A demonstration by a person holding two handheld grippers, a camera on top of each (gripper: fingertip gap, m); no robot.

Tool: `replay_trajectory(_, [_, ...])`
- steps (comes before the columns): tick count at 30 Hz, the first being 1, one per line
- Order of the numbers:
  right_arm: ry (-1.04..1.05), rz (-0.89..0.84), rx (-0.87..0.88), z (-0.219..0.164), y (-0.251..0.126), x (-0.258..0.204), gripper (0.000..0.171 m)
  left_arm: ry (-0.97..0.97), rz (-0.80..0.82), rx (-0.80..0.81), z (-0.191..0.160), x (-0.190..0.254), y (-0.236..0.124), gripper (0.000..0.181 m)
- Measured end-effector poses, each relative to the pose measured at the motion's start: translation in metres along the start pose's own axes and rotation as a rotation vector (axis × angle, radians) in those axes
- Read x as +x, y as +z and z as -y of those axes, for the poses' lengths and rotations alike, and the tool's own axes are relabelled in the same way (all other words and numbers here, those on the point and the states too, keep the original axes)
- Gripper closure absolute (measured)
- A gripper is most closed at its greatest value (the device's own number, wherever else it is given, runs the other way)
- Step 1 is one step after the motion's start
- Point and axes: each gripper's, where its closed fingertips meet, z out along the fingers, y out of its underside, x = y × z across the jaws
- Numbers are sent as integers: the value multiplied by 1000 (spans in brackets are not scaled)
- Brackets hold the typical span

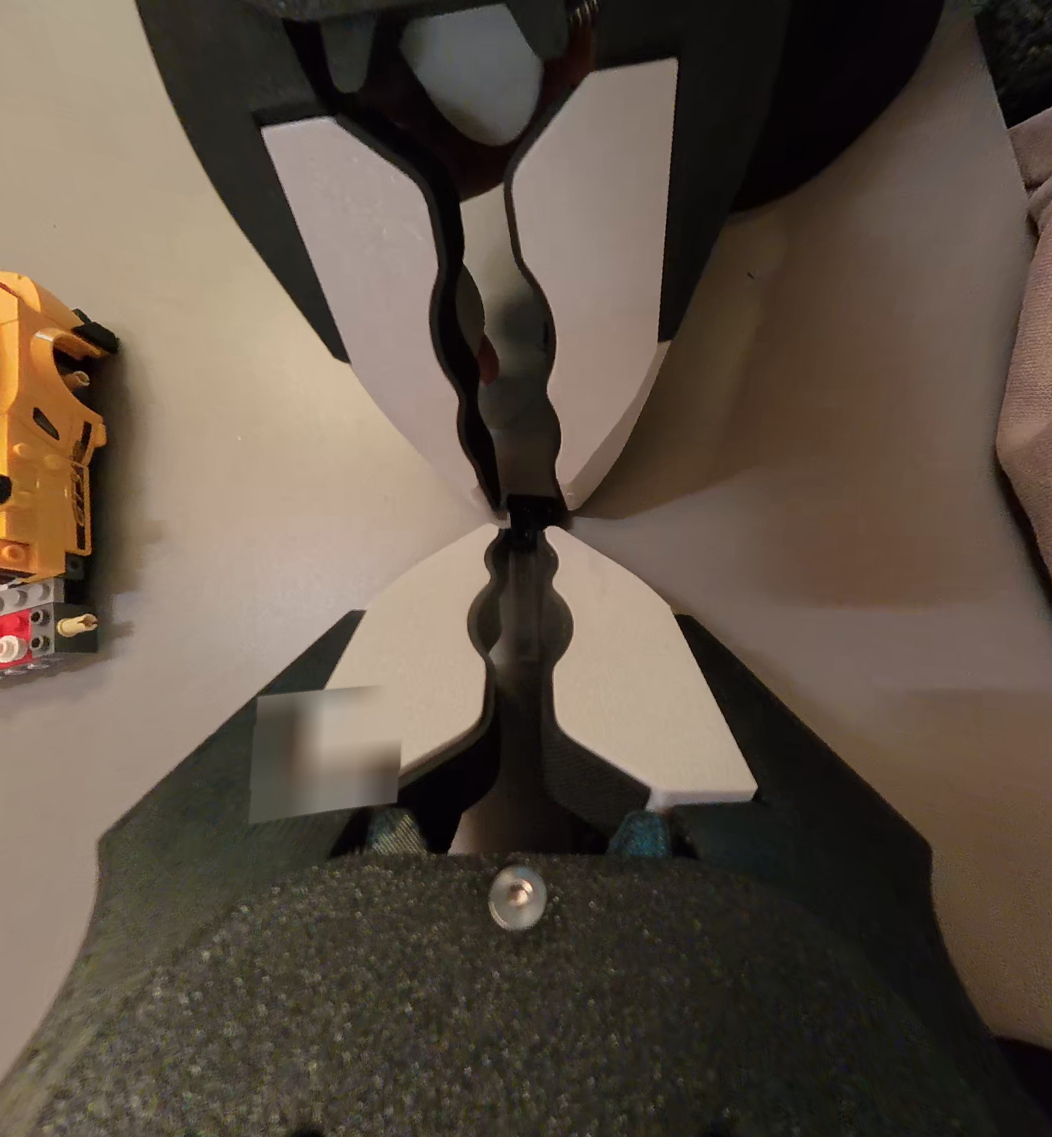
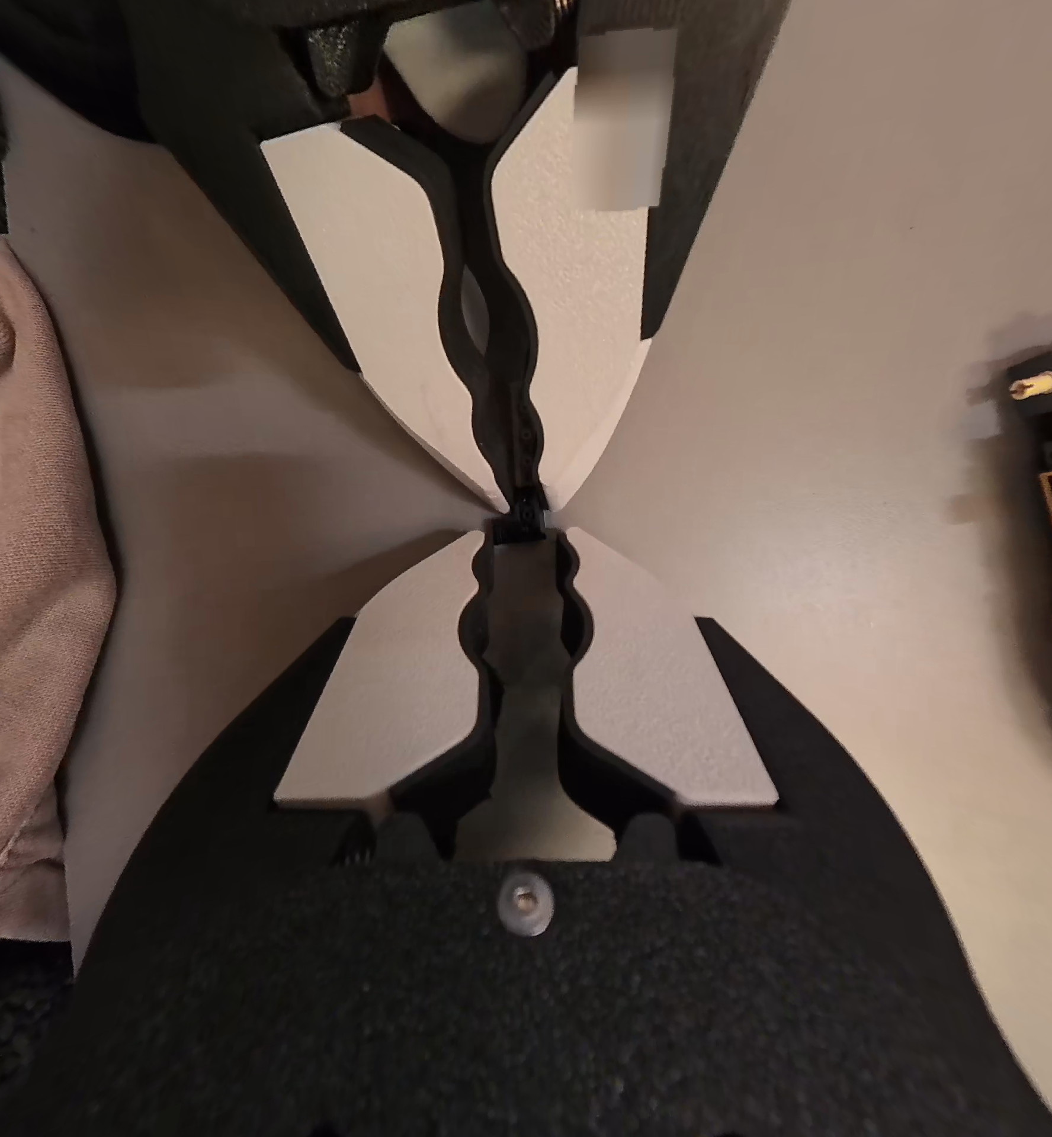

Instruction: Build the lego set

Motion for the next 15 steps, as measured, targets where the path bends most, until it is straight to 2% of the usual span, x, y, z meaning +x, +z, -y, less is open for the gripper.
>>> replay_trajectory(15, [21,-11,43,2,-4,1,152,-5,8,9,0,-2,-1,173])
